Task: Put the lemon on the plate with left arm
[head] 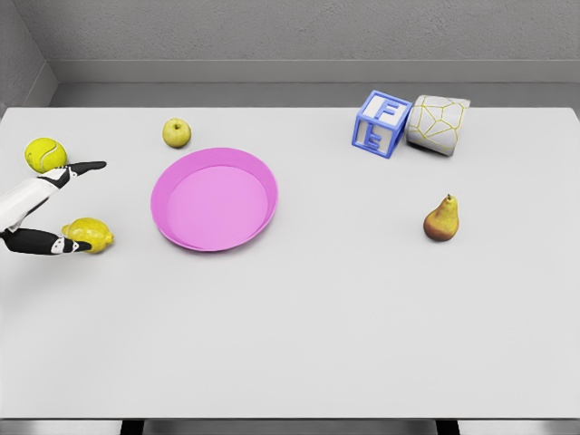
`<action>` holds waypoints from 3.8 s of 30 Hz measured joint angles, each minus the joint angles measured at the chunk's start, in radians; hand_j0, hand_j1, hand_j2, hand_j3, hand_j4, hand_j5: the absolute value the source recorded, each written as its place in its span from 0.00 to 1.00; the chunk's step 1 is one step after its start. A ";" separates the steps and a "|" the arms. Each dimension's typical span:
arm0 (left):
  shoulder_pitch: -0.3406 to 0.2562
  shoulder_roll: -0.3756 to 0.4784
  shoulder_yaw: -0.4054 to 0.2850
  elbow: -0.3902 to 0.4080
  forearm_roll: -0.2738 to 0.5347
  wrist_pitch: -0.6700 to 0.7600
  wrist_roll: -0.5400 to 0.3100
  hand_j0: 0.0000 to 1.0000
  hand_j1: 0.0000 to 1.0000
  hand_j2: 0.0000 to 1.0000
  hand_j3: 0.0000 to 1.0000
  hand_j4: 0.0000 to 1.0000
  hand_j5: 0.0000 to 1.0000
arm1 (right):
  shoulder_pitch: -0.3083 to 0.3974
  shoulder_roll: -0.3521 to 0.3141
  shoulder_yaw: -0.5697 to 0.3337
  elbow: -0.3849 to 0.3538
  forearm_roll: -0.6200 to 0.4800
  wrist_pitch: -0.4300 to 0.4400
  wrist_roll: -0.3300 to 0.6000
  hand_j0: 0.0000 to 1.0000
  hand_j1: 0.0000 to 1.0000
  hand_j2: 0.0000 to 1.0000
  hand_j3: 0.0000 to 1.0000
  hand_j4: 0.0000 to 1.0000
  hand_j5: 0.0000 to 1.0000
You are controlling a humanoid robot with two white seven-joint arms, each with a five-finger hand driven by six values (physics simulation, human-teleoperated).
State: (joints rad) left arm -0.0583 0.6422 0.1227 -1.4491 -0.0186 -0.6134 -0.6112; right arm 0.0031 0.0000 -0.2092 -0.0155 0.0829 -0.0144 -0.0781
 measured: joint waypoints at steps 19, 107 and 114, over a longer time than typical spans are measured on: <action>-0.034 -0.001 -0.017 0.019 -0.040 0.000 0.000 1.00 1.00 1.00 1.00 1.00 1.00 | 0.000 0.000 0.001 0.000 0.000 0.001 0.000 1.00 1.00 1.00 1.00 1.00 1.00; -0.426 0.282 -0.653 0.107 -0.424 0.001 0.001 0.50 0.50 0.50 0.50 0.50 0.50 | 0.000 0.000 0.000 0.000 0.000 0.001 0.000 1.00 1.00 1.00 1.00 1.00 1.00; -0.440 0.283 -0.644 0.107 -0.408 0.000 0.000 0.50 0.50 0.50 0.50 0.50 0.50 | 0.000 0.000 0.000 0.000 0.000 0.001 0.001 1.00 1.00 1.00 1.00 1.00 1.00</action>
State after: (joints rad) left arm -0.4985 0.9253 -0.5210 -1.3425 -0.4263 -0.6131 -0.6113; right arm 0.0031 0.0000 -0.2087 -0.0156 0.0828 -0.0138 -0.0774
